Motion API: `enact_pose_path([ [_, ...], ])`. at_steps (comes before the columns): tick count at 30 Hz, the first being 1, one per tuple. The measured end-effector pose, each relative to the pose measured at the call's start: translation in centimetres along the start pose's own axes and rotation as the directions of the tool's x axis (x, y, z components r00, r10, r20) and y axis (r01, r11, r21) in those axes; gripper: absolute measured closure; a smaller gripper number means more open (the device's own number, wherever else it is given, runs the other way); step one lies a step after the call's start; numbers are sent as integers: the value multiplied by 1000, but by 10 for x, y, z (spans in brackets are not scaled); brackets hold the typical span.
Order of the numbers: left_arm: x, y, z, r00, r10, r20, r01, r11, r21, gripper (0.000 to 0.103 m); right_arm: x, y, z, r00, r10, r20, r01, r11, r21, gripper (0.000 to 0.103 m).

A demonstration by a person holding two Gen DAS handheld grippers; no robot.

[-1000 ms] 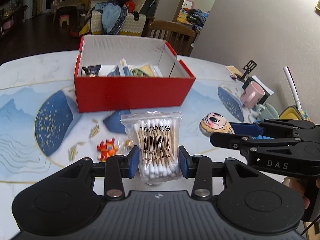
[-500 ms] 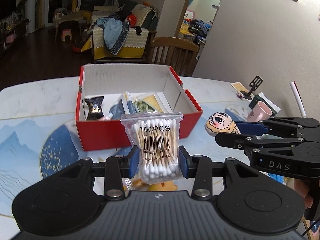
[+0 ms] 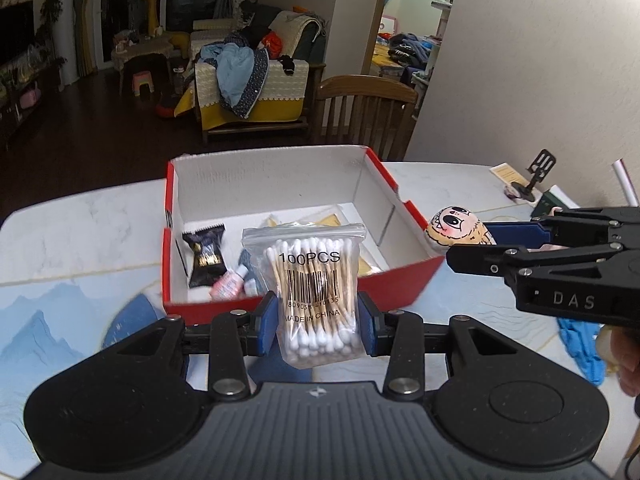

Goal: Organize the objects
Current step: 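Lift and carry the swab bag and cartoon keychain over the red box, then lower the swab bag and keychain into the box and open both grippers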

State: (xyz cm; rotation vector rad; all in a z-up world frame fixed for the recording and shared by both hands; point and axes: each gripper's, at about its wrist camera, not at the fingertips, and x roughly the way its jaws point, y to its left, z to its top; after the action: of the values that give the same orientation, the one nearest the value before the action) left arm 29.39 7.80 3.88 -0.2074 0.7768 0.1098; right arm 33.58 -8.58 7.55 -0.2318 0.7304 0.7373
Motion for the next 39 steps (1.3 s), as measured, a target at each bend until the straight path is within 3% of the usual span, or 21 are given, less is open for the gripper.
enact_pose_path([
  [15, 57, 28, 47, 994, 111, -6, -111, 992, 65, 63, 57, -20, 20, 999, 0, -54, 1, 1000, 23, 65],
  [25, 110, 45, 63, 985, 138, -106, -135, 990, 36, 63, 96, -29, 35, 995, -1, -97, 3, 1000, 20, 65],
  [32, 139, 44, 66, 969, 198, -148, -185, 978, 95, 63, 124, -28, 40, 990, -12, -138, 16, 1000, 24, 65],
  [39, 159, 40, 69, 960, 214, -181, -192, 973, 127, 63, 148, -22, 41, 982, -51, -182, 45, 998, -37, 65],
])
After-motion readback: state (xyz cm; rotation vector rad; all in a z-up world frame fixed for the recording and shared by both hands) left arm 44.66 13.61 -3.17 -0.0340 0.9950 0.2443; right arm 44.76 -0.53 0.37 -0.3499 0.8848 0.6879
